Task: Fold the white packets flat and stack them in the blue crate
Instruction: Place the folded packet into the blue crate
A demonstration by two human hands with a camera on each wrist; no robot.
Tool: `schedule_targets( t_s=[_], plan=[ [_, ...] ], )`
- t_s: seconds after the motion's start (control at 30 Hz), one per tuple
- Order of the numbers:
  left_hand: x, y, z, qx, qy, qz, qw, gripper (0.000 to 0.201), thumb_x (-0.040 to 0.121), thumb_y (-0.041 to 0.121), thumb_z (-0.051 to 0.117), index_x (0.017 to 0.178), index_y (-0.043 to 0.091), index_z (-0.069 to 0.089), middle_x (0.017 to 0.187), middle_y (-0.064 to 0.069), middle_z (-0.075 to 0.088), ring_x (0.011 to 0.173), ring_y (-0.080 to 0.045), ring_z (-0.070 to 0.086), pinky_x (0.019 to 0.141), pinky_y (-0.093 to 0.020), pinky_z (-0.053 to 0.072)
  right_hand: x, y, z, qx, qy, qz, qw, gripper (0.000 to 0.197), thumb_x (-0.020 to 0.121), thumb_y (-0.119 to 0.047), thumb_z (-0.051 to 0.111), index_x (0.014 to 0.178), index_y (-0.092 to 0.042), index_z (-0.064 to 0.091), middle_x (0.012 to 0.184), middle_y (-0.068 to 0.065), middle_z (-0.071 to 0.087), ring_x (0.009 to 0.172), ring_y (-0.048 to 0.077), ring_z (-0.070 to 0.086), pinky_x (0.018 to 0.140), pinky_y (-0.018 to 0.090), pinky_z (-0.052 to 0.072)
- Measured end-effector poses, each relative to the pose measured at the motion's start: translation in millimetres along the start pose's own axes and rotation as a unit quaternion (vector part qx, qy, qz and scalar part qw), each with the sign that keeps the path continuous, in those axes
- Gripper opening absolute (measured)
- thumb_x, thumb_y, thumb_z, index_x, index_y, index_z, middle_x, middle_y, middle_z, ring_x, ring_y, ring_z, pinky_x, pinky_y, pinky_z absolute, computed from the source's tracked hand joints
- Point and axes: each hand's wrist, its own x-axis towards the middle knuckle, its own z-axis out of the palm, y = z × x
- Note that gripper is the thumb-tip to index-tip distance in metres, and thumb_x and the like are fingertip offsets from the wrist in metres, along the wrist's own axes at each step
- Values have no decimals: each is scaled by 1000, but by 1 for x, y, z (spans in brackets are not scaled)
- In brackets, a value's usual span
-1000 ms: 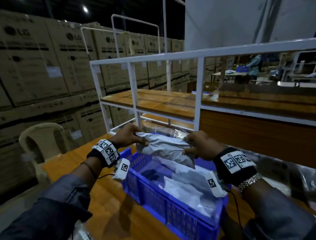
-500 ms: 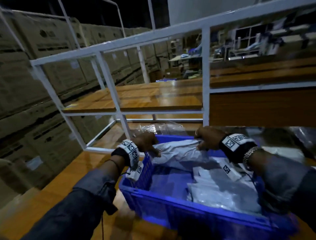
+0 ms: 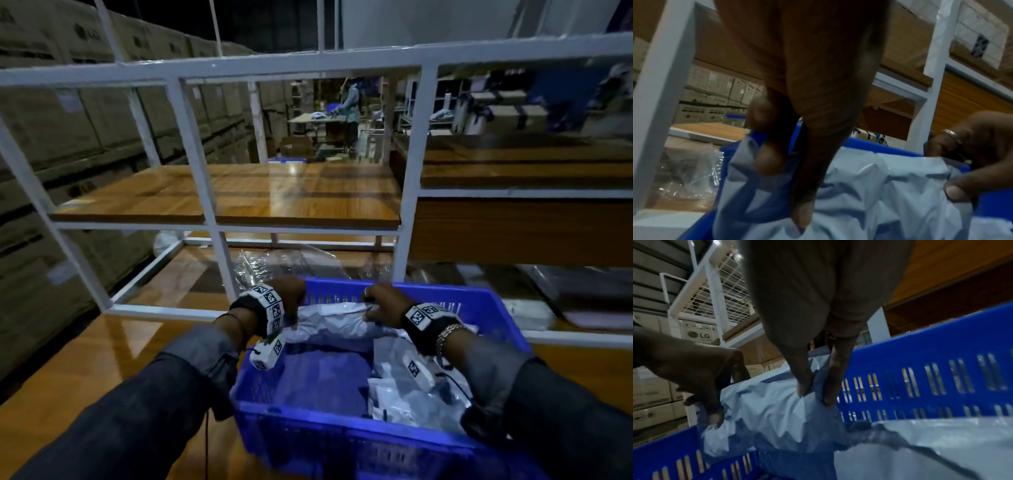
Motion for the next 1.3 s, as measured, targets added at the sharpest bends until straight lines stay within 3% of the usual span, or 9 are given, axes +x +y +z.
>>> schedule_targets(
  t_s=[0.1,0.27,0.43,0.63,0.83,0.93,1.0,1.13,1.3],
  plan=[
    [8,7,13,6,4,-22,1000,44,55,26,97,88,15,71,106,-13,73,100,-30,69,80,-32,51,2,8,9,20,-8,14,1000,36,82,-20,81,111,-9,65,117,12,65,109,30,63,87,36,51],
    [12,9,35,-51,-1,-64,997,38,66,20,91,98,5,75,107,-16,73,103,-31,68,76,-28,46,4,19,25,21,-22,31,999,29,80,-19,81,103,-12,64,113,12,65,102,30,64,78,32,49],
    [18,7,45,-70,-9,-61,996,44,73,15,84,116,15,73,118,-10,72,112,-28,67,90,-29,49,13,31,41,-10,-26,13,1000,39,83,-23,77,118,-14,61,128,11,57,117,30,56,93,34,48],
    [31,0,52,-94,65,-52,992,24,79,11,75,102,4,71,106,-16,71,103,-34,67,83,-35,49,16,42,68,-66,-30,-16,997,33,89,-24,69,120,-16,62,130,10,60,120,33,58,93,34,47],
    [45,4,73,-75,-110,-56,990,33,66,17,94,66,22,60,72,7,57,101,-28,68,80,-27,49,17,42,83,-97,-16,-46,994,25,91,-18,63,116,-15,64,125,11,62,118,33,58,95,35,45],
    [49,3,76,-86,-165,-49,981,13,77,1,82,81,-1,70,78,-4,64,95,-36,69,72,-26,52,17,38,86,-136,-10,-53,989,26,95,-19,57,119,-12,64,127,14,61,119,35,57,96,38,45],
    [47,2,76,-76,-142,-65,985,20,81,9,80,98,2,72,91,-8,70,94,-31,70,81,-31,55,14,35,84,-146,-12,-57,988,24,95,-19,56,117,-13,63,125,13,61,118,35,57,94,38,45],
    [40,9,64,-48,-115,-37,992,32,61,36,93,75,14,73,93,-6,77,89,-22,73,84,-38,60,8,24,63,-114,-16,-36,993,27,79,-23,76,102,-19,63,114,5,63,107,29,61,84,36,49],
    [18,25,22,-109,-25,5,994,23,76,33,86,84,12,81,89,-4,78,83,-19,73,82,-40,60,-1,6,17,-60,-25,-27,998,20,77,-24,82,92,-19,69,104,3,69,96,25,66,76,32,51]
  ],
)
